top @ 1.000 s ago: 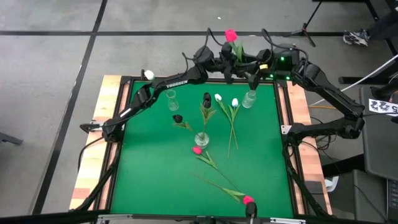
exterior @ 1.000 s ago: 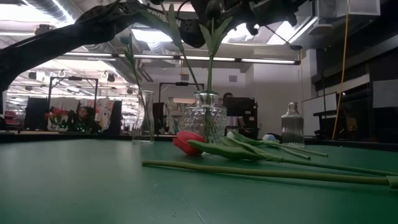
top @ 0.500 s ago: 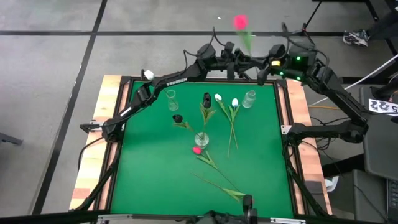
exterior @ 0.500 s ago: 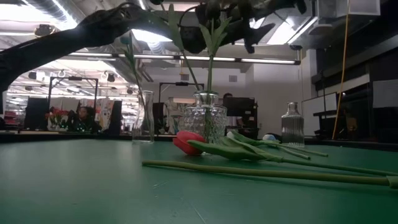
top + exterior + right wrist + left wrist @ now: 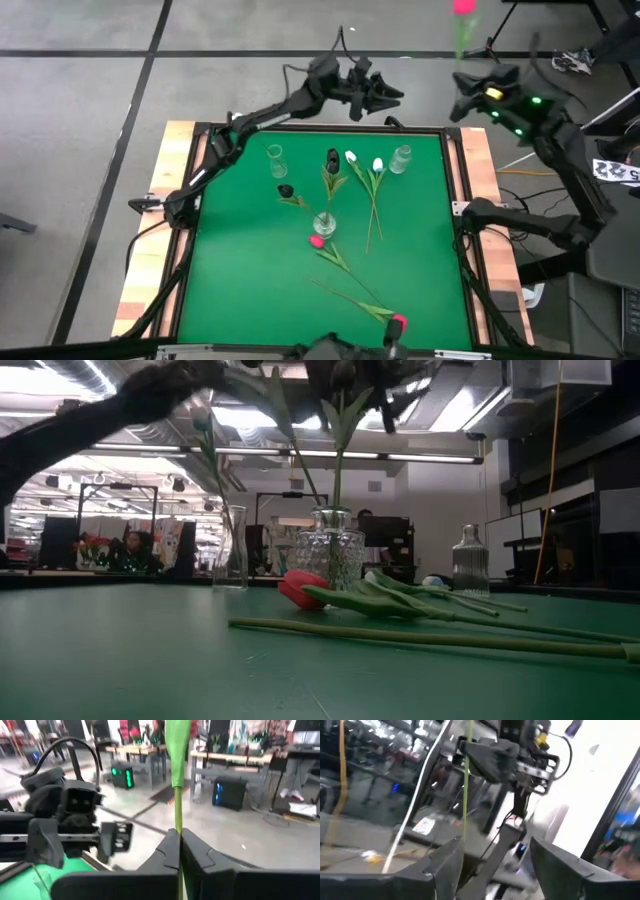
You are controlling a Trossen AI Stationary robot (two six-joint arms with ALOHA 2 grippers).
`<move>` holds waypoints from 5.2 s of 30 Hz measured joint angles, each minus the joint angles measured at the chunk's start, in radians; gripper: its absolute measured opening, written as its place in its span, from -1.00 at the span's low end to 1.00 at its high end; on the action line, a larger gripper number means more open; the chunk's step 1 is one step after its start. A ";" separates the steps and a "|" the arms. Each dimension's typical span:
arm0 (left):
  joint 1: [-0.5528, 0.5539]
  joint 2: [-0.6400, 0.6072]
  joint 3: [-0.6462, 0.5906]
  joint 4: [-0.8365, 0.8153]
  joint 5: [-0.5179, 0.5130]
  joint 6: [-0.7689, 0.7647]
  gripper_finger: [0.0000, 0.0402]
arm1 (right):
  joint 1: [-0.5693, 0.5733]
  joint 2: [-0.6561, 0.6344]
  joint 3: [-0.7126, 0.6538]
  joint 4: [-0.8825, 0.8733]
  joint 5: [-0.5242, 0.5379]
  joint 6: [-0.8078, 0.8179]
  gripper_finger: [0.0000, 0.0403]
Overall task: Sort flowers into vase by color
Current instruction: Put the top pink tulip into the top right transparent vase
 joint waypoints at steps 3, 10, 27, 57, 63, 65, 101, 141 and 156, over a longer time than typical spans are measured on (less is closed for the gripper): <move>-0.011 -0.114 0.002 -0.349 -0.110 0.287 0.04 | -0.055 -0.058 -0.048 0.008 -0.042 0.002 -1.00; -0.053 -0.357 0.003 -0.898 -0.827 0.532 -0.09 | -0.097 -0.136 -0.283 0.231 -0.214 0.112 -1.00; -0.159 -0.958 -0.754 -0.621 -1.177 0.441 -0.42 | -0.096 -0.113 -0.748 0.862 -0.338 0.155 -1.00; -0.229 -1.461 -1.479 -0.107 -1.268 0.412 -0.93 | -0.098 -0.044 -0.997 1.189 -0.289 0.054 -1.00; -0.240 -1.459 -1.479 -0.125 -1.268 0.414 -0.99 | -0.098 0.000 -0.997 1.212 -0.291 0.026 -1.00; -0.240 -1.460 -1.479 -0.128 -1.268 0.415 -0.98 | -0.098 0.008 -0.997 1.213 -0.291 0.017 -1.00; -0.240 -1.460 -1.479 -0.127 -1.269 0.411 -0.97 | -0.175 0.003 -1.190 1.511 -0.362 0.076 -1.00; -0.238 -1.459 -1.478 -0.182 -1.269 0.423 -0.96 | -0.174 0.051 -1.341 1.673 -0.357 0.159 0.04; -0.238 -1.459 -1.478 -0.180 -1.272 0.431 -0.96 | -0.174 -0.072 -1.335 1.418 -0.368 0.192 0.18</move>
